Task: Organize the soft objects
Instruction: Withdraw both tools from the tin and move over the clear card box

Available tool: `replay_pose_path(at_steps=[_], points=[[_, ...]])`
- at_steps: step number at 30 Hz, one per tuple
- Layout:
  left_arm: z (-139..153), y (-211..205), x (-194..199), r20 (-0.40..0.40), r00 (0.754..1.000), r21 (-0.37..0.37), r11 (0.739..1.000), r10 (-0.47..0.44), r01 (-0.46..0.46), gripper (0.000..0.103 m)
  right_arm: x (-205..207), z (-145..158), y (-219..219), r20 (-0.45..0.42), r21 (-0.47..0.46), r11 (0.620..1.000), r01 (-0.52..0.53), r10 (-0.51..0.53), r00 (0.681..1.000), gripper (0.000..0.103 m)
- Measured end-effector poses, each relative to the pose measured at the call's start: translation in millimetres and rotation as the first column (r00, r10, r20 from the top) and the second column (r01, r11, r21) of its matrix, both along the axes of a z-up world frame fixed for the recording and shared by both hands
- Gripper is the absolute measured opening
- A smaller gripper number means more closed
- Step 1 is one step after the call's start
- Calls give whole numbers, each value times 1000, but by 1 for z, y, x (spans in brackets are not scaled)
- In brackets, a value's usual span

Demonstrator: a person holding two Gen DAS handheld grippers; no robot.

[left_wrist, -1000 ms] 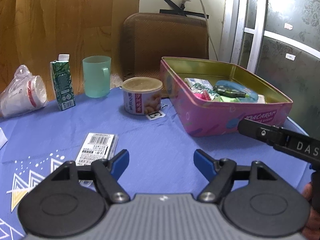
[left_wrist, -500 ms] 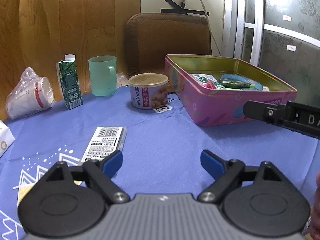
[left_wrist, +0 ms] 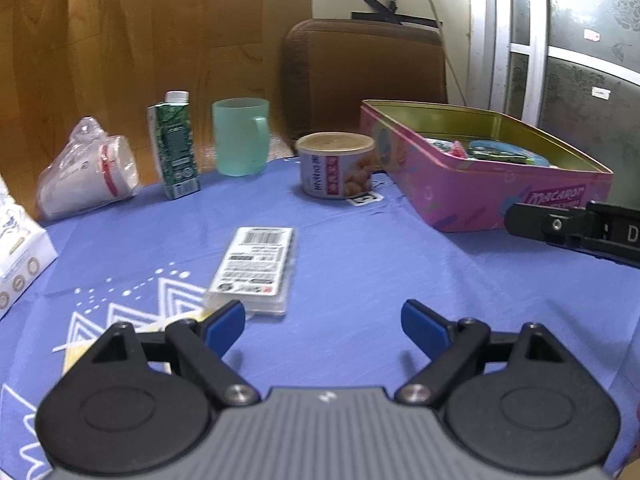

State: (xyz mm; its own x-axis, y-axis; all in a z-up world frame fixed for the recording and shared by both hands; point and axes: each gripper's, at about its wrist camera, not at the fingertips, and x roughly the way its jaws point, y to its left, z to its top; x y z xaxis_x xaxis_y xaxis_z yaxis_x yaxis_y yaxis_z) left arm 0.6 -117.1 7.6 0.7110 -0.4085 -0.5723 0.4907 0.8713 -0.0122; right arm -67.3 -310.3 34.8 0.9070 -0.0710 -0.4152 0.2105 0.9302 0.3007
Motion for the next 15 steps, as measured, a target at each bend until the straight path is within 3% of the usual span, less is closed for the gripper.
replay_pose_path(at_steps=[15], points=[[0, 64, 25, 36, 987, 28, 987, 157, -158, 88, 18, -2, 34, -34, -41, 995, -94, 92, 995, 61]])
